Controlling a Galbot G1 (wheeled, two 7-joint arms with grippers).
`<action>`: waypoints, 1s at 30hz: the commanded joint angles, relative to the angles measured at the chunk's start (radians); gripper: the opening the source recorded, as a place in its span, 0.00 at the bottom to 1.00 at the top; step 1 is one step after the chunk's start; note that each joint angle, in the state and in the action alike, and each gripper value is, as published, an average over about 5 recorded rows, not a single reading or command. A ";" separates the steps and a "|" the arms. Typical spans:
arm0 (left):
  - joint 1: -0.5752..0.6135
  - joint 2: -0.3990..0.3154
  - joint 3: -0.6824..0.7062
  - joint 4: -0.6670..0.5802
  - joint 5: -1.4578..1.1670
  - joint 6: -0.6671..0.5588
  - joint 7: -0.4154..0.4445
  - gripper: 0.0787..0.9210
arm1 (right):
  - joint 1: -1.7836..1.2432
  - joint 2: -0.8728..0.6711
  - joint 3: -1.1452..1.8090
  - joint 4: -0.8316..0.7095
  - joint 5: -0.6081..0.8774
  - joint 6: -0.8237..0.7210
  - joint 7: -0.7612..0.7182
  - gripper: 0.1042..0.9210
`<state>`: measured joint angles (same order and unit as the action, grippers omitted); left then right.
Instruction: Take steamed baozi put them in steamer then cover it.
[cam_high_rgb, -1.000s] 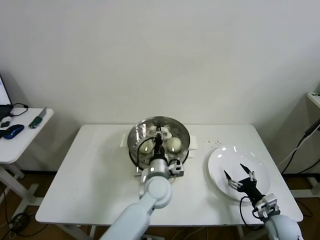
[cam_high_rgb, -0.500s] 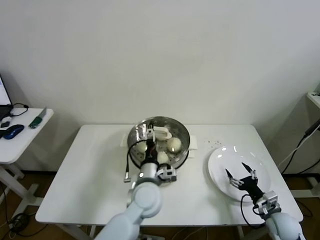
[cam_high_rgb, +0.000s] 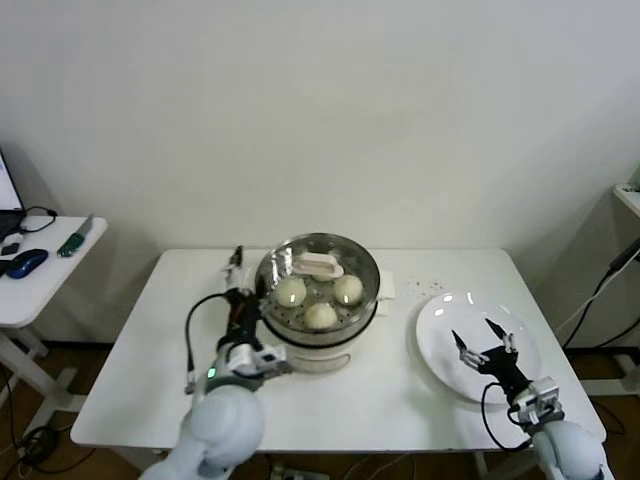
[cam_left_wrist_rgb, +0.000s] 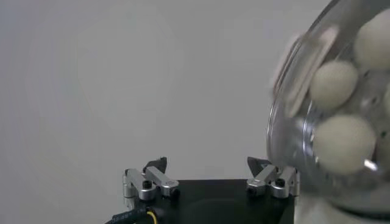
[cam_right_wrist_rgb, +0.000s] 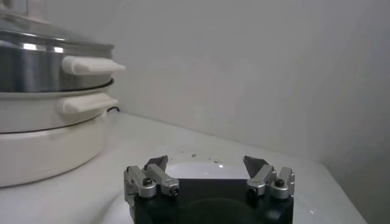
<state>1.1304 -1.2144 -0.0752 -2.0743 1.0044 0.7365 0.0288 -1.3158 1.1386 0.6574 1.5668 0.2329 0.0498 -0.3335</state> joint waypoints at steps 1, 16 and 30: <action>0.301 0.022 -0.445 -0.066 -0.665 -0.611 -0.301 0.88 | 0.005 0.008 -0.005 0.017 -0.019 -0.009 0.001 0.88; 0.406 -0.133 -0.646 0.229 -1.139 -0.911 -0.180 0.88 | -0.005 0.056 -0.012 0.033 -0.021 0.043 0.004 0.88; 0.422 -0.139 -0.626 0.260 -1.065 -0.956 -0.148 0.88 | -0.018 0.068 -0.009 0.046 -0.009 0.059 0.007 0.88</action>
<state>1.5203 -1.3328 -0.6494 -1.8774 0.0145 -0.0860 -0.1334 -1.3313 1.1960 0.6500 1.6060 0.2219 0.0971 -0.3274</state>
